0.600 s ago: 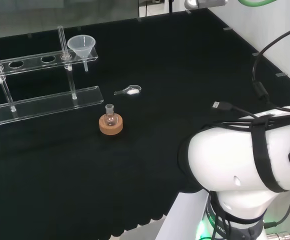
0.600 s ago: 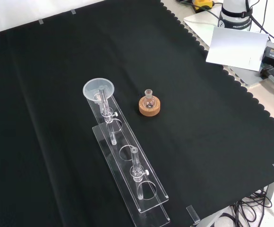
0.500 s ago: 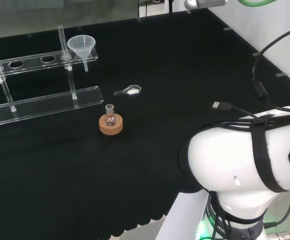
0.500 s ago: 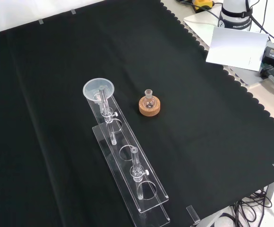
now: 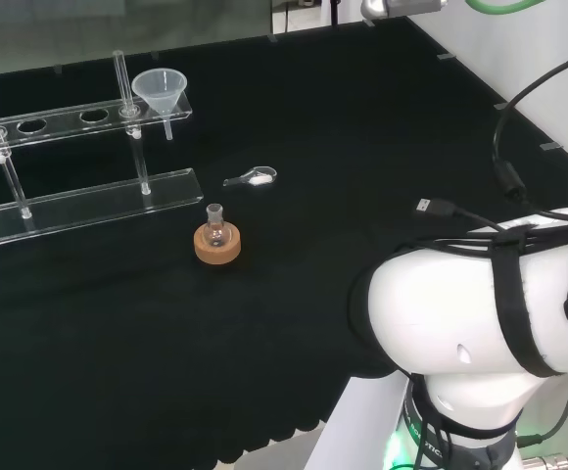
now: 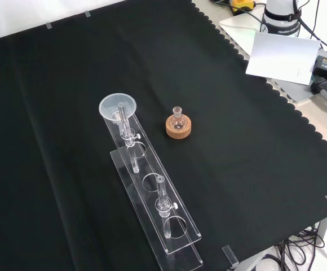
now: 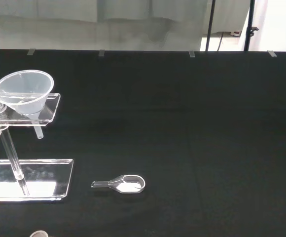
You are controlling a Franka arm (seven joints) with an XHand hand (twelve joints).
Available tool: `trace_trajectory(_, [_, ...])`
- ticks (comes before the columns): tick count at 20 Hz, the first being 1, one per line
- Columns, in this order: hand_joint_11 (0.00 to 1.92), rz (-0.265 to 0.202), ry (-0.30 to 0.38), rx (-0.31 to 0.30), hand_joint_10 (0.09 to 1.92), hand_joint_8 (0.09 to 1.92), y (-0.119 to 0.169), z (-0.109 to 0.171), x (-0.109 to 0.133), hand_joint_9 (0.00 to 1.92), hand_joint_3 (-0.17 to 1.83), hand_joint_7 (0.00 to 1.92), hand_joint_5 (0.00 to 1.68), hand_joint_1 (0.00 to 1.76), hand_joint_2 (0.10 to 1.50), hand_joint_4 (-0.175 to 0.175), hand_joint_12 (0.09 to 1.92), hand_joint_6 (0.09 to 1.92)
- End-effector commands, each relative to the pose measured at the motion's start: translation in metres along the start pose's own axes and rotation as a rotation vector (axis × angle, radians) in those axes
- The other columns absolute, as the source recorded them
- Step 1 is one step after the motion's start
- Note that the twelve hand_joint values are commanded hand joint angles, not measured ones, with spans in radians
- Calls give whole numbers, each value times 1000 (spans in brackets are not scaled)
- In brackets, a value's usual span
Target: Pick up the funnel from the transparent funnel stand.
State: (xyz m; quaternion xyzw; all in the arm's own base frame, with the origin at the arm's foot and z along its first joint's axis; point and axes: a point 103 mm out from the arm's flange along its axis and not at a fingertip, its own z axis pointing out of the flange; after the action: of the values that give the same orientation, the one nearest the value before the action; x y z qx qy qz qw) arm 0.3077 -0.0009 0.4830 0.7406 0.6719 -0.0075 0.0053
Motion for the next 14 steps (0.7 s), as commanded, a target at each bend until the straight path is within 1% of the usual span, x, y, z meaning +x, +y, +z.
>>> trace_trajectory(1, [21, 20, -9, 14, 625, 281, 5, 2, -2, 92, 453, 0, 145, 0, 1164, 21, 1349, 87])
trace_trajectory(5, [20, 47, -20, 29, 625, 294, 14, 6, -4, 97, 444, 0, 152, 0, 1168, 22, 1351, 87])
trace_trajectory(7, [19, 51, -27, 37, 626, 299, 21, 9, -3, 100, 440, 0, 157, 0, 1169, 22, 1352, 87])
trace_trajectory(12, [18, 32, -33, 59, 629, 319, 52, 25, 2, 113, 429, 12, 169, 0, 1165, 21, 1353, 87])
trace_trajectory(14, [18, 18, -38, 75, 630, 325, 70, 36, 7, 117, 424, 15, 171, 0, 1161, 21, 1354, 87])
